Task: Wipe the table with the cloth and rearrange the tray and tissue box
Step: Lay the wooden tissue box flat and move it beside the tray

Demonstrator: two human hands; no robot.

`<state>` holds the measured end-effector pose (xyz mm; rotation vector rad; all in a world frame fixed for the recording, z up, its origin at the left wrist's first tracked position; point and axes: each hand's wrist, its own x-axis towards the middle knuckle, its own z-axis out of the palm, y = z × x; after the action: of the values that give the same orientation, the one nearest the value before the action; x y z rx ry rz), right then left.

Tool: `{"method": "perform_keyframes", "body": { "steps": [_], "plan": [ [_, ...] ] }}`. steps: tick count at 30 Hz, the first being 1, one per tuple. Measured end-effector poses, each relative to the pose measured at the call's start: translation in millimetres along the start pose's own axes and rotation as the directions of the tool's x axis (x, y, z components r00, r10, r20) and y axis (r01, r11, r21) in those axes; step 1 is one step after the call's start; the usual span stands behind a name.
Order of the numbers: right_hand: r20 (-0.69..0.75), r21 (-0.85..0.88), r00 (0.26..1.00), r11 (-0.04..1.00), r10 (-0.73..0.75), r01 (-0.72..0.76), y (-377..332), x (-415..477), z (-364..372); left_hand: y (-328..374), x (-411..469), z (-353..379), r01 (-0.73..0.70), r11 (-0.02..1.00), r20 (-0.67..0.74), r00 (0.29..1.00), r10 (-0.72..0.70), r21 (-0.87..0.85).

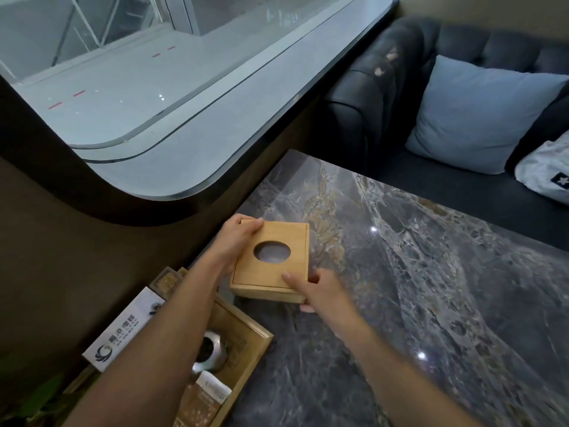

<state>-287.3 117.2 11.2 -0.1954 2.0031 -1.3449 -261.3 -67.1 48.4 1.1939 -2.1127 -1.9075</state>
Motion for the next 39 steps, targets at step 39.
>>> {"method": "perform_keyframes", "body": {
  "steps": [39],
  "plan": [
    [0.129, 0.006, 0.969, 0.978, -0.209, 0.210, -36, 38, 61, -77, -71, -6, -0.112, 0.668, -0.237, 0.882, 0.408, 0.735]
  ]
}}
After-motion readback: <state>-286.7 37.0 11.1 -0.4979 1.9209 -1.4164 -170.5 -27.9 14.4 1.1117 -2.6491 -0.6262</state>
